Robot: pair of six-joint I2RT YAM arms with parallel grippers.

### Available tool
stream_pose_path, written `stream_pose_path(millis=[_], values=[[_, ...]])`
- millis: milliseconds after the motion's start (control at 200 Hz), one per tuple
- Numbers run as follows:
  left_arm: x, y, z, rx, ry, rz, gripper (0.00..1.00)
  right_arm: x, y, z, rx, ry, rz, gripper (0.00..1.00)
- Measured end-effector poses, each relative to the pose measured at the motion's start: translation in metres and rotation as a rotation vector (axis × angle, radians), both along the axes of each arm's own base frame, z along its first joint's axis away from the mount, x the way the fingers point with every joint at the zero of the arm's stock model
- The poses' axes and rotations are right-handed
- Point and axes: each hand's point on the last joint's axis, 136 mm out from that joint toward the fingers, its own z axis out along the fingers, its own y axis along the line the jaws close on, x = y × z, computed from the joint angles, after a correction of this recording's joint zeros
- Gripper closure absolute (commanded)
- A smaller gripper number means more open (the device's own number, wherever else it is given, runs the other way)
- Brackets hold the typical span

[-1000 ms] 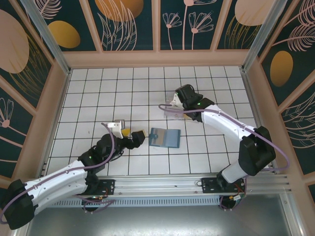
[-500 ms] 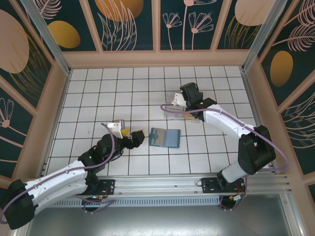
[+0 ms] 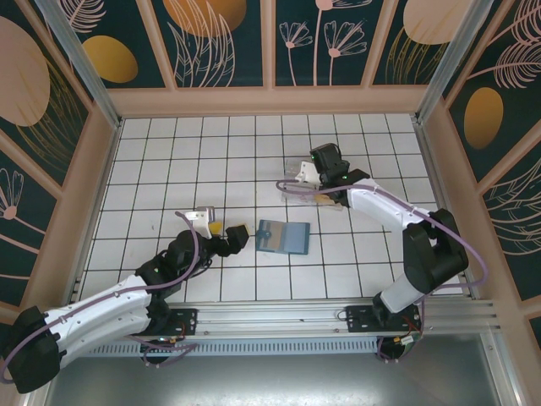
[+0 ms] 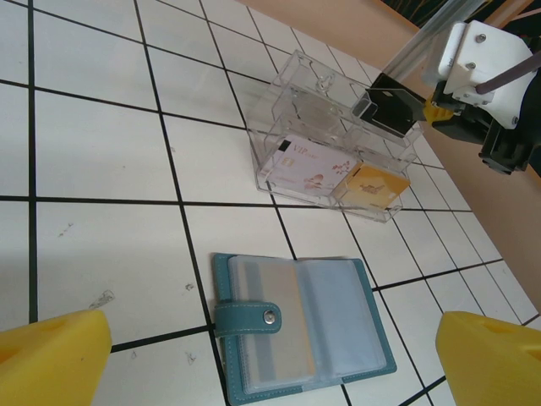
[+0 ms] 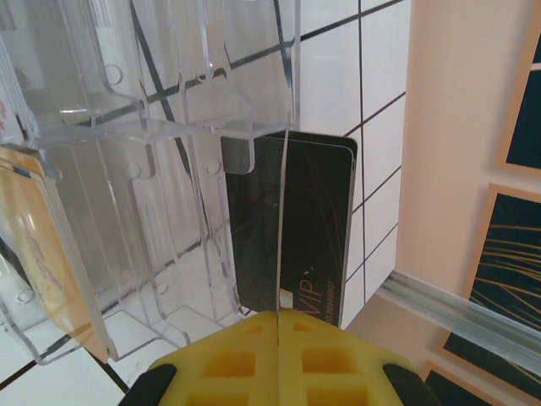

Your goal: Take the credit cards out of the card holder

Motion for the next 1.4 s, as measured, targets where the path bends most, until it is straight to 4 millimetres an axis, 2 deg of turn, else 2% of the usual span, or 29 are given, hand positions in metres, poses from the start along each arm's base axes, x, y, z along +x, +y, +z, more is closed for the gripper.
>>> stream_pose_path(millis=[460, 591, 621, 671, 761, 831, 1396], values=[[0.000, 0.000, -0.006, 0.014, 0.011, 0.002, 0.01, 0.000, -0.010, -0.006, -0.007, 0.011, -0.018, 1.00], [0.000, 0.000, -0.008, 0.020, 0.016, 0.002, 0.01, -0.003, -0.017, -0.013, -0.014, 0.024, -0.030, 1.00], [0.000, 0.000, -0.008, 0.021, 0.017, 0.002, 0.01, -0.004, -0.017, -0.014, -0.015, 0.026, -0.030, 0.95], [0.000, 0.000, -0.009, 0.022, 0.018, 0.002, 0.01, -0.005, -0.018, -0.016, -0.016, 0.028, -0.030, 0.79], [0.000, 0.000, -0.009, 0.022, 0.018, 0.002, 0.01, -0.003, -0.018, -0.015, -0.012, 0.019, -0.033, 0.76], [0.000, 0.000, -0.009, 0.022, 0.018, 0.002, 0.01, -0.001, -0.018, -0.013, -0.006, 0.004, -0.036, 0.68], [0.000, 0.000, -0.009, 0.022, 0.018, 0.002, 0.01, 0.035, -0.019, 0.007, 0.005, -0.148, -0.100, 0.63]])
